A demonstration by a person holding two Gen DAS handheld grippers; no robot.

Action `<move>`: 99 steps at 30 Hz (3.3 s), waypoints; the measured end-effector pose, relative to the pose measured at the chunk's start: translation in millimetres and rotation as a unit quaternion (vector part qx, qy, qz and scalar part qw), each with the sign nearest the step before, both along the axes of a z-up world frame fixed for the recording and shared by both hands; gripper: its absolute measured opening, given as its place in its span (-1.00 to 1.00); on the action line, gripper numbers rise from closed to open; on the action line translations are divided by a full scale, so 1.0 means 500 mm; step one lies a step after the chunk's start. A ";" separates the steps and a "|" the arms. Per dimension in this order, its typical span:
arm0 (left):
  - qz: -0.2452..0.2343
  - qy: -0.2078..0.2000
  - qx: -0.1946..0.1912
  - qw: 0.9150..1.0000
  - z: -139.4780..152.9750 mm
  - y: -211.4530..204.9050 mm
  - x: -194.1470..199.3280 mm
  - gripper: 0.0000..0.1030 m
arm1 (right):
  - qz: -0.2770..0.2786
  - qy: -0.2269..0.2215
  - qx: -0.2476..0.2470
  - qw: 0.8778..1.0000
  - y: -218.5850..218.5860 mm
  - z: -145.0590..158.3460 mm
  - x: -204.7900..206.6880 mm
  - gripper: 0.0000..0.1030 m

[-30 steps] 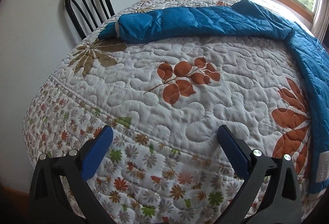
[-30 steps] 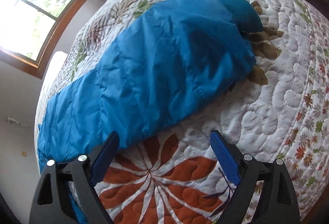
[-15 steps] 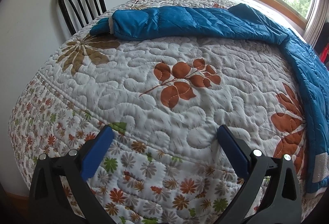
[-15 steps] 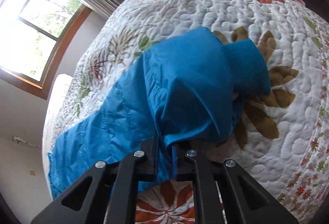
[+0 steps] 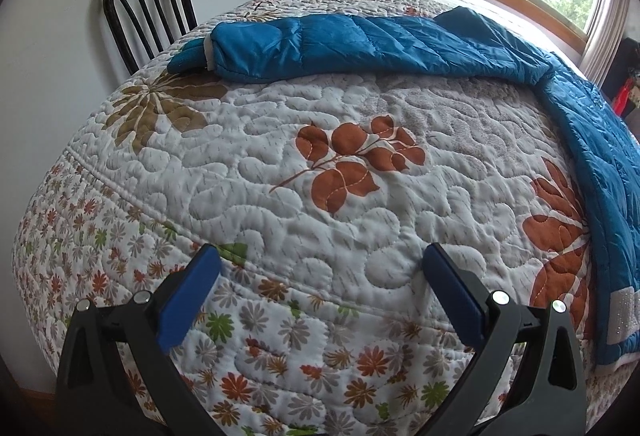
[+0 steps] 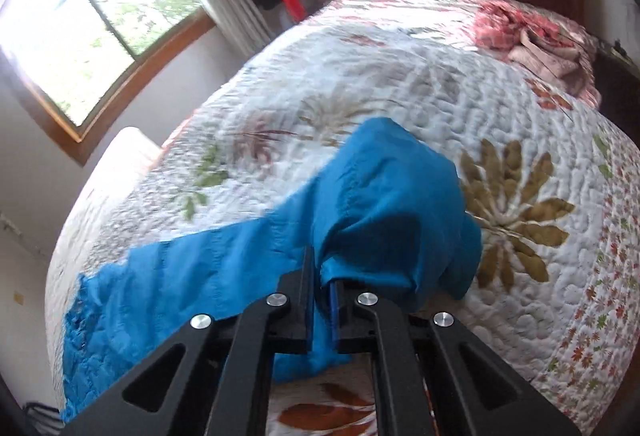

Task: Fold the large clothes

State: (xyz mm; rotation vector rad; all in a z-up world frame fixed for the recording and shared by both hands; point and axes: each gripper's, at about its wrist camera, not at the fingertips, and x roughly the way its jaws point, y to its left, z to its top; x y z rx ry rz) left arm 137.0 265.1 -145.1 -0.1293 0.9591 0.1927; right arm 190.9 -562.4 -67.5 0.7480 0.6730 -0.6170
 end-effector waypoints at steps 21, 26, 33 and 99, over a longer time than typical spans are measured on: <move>-0.089 -0.040 0.006 0.995 0.122 -0.186 0.138 0.94 | 0.357 -0.053 -0.036 0.932 0.362 0.005 0.086 -0.10; -0.148 -0.048 0.012 0.988 0.157 -0.378 0.218 0.94 | 0.323 -0.051 -0.006 0.945 0.295 -0.017 0.076 -0.17; -0.224 -0.066 0.020 0.972 0.186 -0.624 0.276 0.94 | 0.266 -0.017 -0.050 0.963 0.266 0.011 0.063 -0.16; -0.329 -0.028 0.018 0.944 0.152 -0.820 0.446 0.52 | 0.386 0.069 0.018 0.920 0.382 -0.043 0.237 -0.26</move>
